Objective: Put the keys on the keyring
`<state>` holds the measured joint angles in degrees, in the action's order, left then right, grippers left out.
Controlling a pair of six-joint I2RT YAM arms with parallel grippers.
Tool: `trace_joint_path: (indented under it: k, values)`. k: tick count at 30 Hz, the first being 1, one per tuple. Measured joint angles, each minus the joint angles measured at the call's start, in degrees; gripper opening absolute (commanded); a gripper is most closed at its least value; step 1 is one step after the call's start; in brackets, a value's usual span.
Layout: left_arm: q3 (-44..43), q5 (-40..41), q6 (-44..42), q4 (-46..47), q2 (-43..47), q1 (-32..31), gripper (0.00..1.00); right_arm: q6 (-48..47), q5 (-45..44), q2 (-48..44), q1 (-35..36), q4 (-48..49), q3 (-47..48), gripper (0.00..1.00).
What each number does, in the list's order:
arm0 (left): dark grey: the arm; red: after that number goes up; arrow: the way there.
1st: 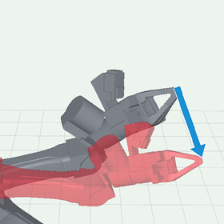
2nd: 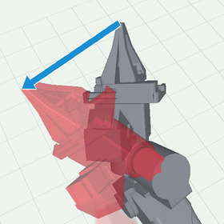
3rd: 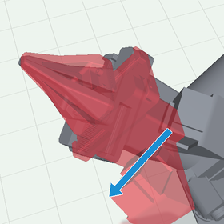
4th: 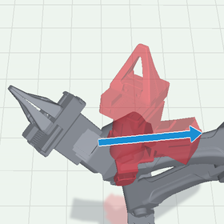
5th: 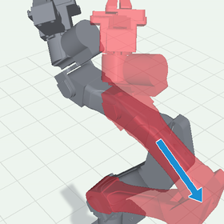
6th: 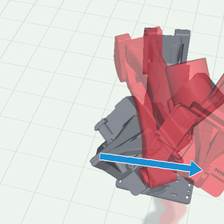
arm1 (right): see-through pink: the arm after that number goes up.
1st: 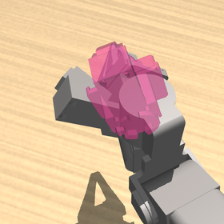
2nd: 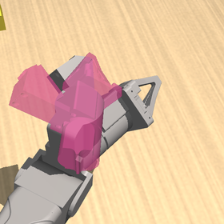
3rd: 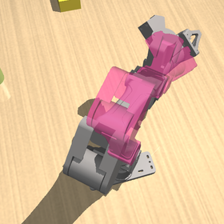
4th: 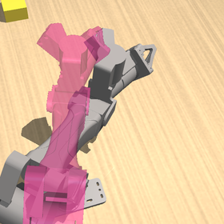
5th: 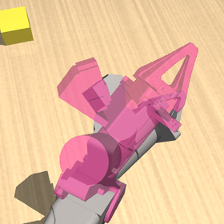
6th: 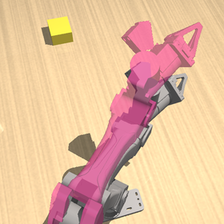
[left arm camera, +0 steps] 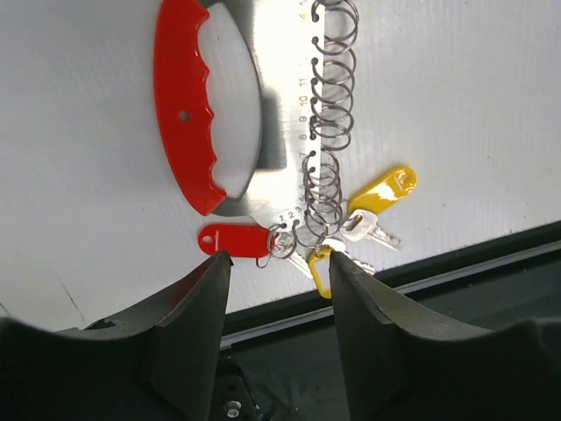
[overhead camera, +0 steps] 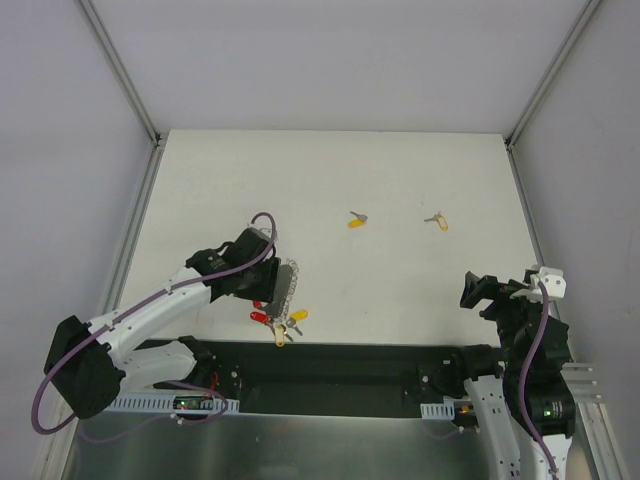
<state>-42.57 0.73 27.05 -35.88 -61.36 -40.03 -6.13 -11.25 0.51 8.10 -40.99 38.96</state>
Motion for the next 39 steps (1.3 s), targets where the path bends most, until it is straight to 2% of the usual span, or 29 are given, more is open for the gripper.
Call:
trace_joint_path:
  k: [6,15,18,19,23,28,32,36,39]
  values:
    - [-2.71,2.78,0.42,1.27,-6.45,0.0,0.49,-0.11,0.02,0.0,0.0,0.0,0.0,0.96]
    - [-4.57,2.25,0.04,7.61,-18.03,0.0,0.49,-0.13,0.2,0.0,0.0,0.0,0.0,0.96]
    - [-4.63,0.83,-0.07,8.81,-21.53,-0.02,0.43,-0.13,0.2,0.0,0.0,0.0,0.0,0.96]
    - [-4.66,0.15,-0.11,9.16,-22.58,-0.02,0.37,-0.13,0.2,0.0,0.0,0.0,0.0,0.96]
    - [-5.03,-1.64,-0.5,10.12,-25.66,-0.09,0.24,-0.13,0.2,0.02,0.0,0.0,0.0,0.96]
    - [-8.07,-3.23,-0.42,11.89,-29.07,-0.13,0.18,-0.13,0.37,0.24,0.0,0.0,0.0,0.96]
    - [-12.98,-3.39,-0.2,14.1,-33.77,-0.15,0.25,-0.15,1.22,0.79,0.0,0.0,0.0,0.96]
    - [-16.44,-3.32,0.02,16.5,-36.13,-0.17,0.45,-0.44,3.69,1.95,0.0,0.0,0.02,0.96]
    - [-16.37,-3.04,0.02,17.05,-34.32,-0.44,0.52,-0.5,7.96,4.2,0.02,0.0,0.04,0.96]
